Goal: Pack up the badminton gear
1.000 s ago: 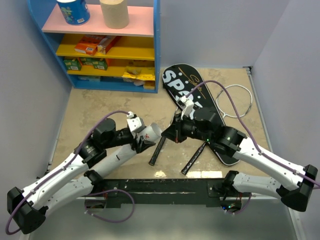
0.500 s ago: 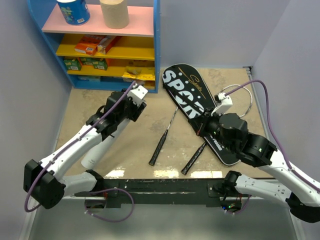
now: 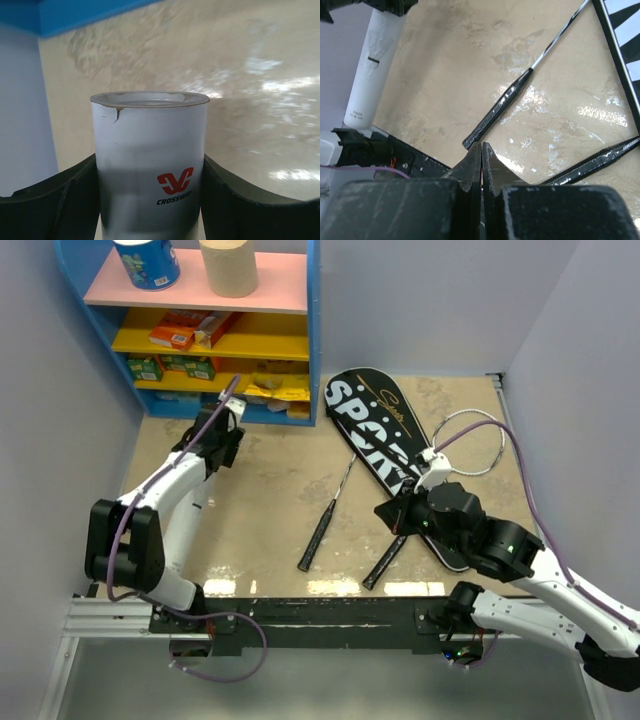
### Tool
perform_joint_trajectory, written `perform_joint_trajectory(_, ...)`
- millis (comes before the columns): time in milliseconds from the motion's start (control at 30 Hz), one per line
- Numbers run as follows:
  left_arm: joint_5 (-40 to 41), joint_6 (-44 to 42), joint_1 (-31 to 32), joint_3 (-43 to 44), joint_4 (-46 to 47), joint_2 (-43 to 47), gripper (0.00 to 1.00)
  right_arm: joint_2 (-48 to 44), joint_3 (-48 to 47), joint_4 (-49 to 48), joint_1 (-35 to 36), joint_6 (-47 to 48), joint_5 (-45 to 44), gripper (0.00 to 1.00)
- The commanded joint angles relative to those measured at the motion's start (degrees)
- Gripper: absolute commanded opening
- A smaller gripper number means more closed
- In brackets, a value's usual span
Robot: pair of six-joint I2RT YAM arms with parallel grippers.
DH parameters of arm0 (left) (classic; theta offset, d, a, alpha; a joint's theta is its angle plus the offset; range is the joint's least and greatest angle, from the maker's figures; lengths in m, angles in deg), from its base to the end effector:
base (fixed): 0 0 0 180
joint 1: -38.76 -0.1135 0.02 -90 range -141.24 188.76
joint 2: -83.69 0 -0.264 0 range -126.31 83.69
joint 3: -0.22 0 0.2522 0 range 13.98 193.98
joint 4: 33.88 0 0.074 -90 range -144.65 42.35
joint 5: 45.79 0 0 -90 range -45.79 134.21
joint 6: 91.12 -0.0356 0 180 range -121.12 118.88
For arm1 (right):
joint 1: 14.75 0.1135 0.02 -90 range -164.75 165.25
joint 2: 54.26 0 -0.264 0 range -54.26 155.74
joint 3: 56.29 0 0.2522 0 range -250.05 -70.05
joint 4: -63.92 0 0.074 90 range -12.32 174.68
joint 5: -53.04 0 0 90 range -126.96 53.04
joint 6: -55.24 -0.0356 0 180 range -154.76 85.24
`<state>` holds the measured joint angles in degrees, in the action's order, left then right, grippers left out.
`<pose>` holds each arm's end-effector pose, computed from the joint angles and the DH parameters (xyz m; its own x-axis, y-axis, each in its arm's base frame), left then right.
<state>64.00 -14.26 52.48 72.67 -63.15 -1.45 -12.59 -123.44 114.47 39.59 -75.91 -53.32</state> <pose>0.3172 -0.0650 0.2493 -0.6374 0.3758 -0.6727 0.1268 0.9123 0.3895 0.0947 0.1148 0.3517 -0.6011 0.2453 -0.7606 -0.3125 0.8038 0.5062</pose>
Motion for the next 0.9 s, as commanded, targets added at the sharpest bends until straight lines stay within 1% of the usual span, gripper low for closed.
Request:
perform_joint_trajectory(0, 9.37, 3.91, -6.32, 3.18, 1.01, -5.45, 0.11, -0.54, 1.27, -1.2, 0.14, -1.04, 3.0, 0.0)
perform_joint_trajectory(33, 11.3, 4.27, -6.77, 3.35, 0.74, -6.6, 0.12, -0.28, 1.09, -1.03, 0.14, -0.87, 3.17, 0.0)
perform_joint_trajectory(67, 14.28, 4.44, -7.12, 3.35, 0.92, -7.66, 0.19, -0.27, 0.83, -0.76, 0.14, -0.78, 3.52, 0.0)
perform_joint_trajectory(133, 16.76, 4.36, -8.35, 3.18, 1.79, -10.38, 0.27, -0.45, 0.48, -0.67, 0.14, -0.78, 4.14, 0.0)
perform_joint_trajectory(167, 19.47, 4.71, -8.7, 3.7, 1.71, -11.44, 0.29, -0.54, 0.48, -0.67, 0.14, -0.87, 5.19, 0.0)
perform_joint_trajectory(200, 20.71, 4.8, -9.66, 4.05, 1.53, -13.54, 0.32, -0.71, 0.56, -0.76, 0.14, -1.04, 5.63, 0.0)
perform_joint_trajectory(233, 21.68, 4.97, -10.11, 4.41, 1.36, -14.51, 0.41, -0.89, 0.65, -0.5, 0.14, -1.13, 5.9, 0.0)
perform_joint_trajectory(333, 22.66, 5.59, -11.87, 5.55, 1.01, -17.68, 0.51, -2.2, 1.53, 0.38, 0.14, -1.48, 6.43, 0.0)
perform_joint_trajectory(433, 26.34, 5.76, -12.31, 6.08, 1.7, -19.79, 0.59, -4.14, 2.76, 1.34, 0.14, -1.92, 6.25, 0.0)
perform_joint_trajectory(467, 28.44, 5.85, -12.22, 5.99, 1.97, -19.88, 0.59, -4.4, 3.11, 1.52, 0.14, -2.01, 6.34, 0.0)
perform_joint_trajectory(533, 30.21, 6.03, -12.22, 5.99, 3.02, -19.27, 0.61, -5.02, 3.37, 1.87, 0.14, -2.18, 6.25, 0.0)
perform_joint_trajectory(567, 31.09, 5.42, -12.31, 5.73, 3.55, -18.05, 0.99, -5.11, 3.72, 1.79, 0.14, -2.27, 6.34, 0.0)
perform_joint_trajectory(667, 32.41, 3.66, -12.31, 5.73, 5.92, -16.38, 1.0, -4.85, 4.34, 0.83, 0.15, -2.45, 7.13, 0.0)
perform_joint_trajectory(800, 33.91, 3.39, -12.22, 7.57, 5.84, -14.09, 1.0, -3.53, 4.43, 0.21, 0.14, -2.27, 8.36, 0.0)
perform_joint_trajectory(867, 32.43, 3.74, -12.22, 8.88, 4.97, -12.6, 1.0, -3.18, 4.43, 0.03, 0.23, -2.18, 8.1, 0.0)
